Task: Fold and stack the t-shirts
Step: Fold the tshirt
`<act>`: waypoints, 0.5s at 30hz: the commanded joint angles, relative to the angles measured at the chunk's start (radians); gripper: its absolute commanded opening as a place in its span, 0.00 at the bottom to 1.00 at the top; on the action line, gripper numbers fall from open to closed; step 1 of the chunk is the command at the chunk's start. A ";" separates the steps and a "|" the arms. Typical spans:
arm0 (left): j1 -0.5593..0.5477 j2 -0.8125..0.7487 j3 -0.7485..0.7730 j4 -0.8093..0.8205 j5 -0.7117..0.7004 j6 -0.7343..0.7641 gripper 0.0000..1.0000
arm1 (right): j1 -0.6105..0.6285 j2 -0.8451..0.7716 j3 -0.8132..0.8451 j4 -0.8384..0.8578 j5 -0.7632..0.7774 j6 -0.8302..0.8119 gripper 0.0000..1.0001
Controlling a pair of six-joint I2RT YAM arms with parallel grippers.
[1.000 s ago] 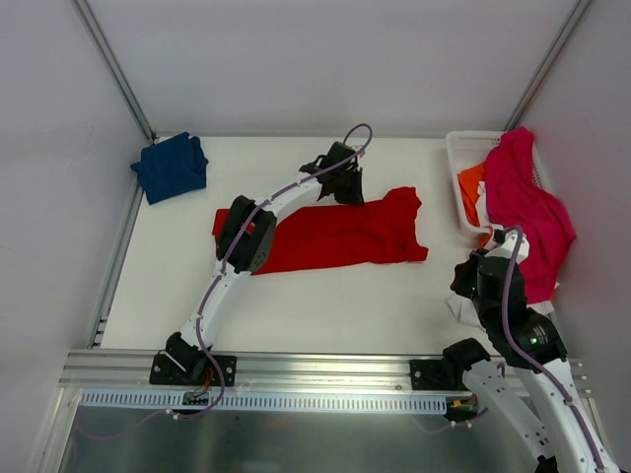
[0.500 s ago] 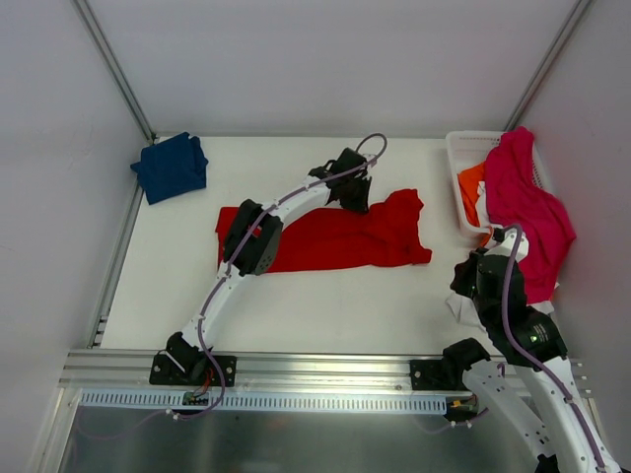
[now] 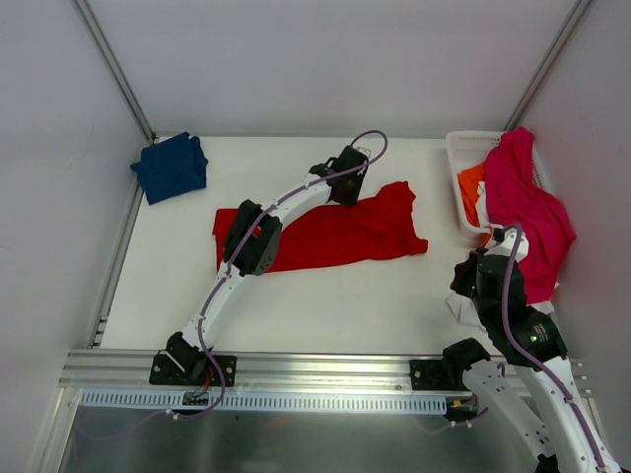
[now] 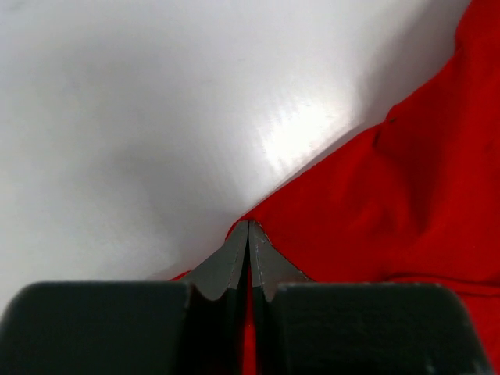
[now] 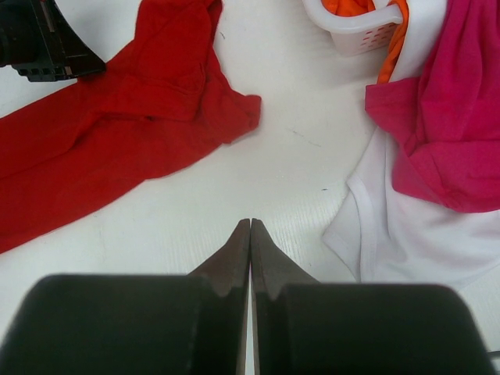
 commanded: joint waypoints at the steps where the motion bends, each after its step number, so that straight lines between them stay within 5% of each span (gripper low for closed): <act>1: 0.027 -0.004 0.052 -0.106 -0.217 0.099 0.00 | 0.005 -0.009 0.022 -0.012 0.002 -0.002 0.00; 7: 0.125 0.051 0.161 -0.157 -0.290 0.121 0.00 | 0.004 0.015 0.030 -0.020 -0.009 -0.002 0.01; 13: 0.316 0.063 0.242 -0.186 -0.212 0.009 0.00 | 0.004 0.011 0.025 -0.036 -0.023 0.005 0.01; 15: 0.355 0.037 0.235 -0.185 -0.161 -0.051 0.00 | 0.004 0.004 0.019 -0.035 -0.024 0.007 0.16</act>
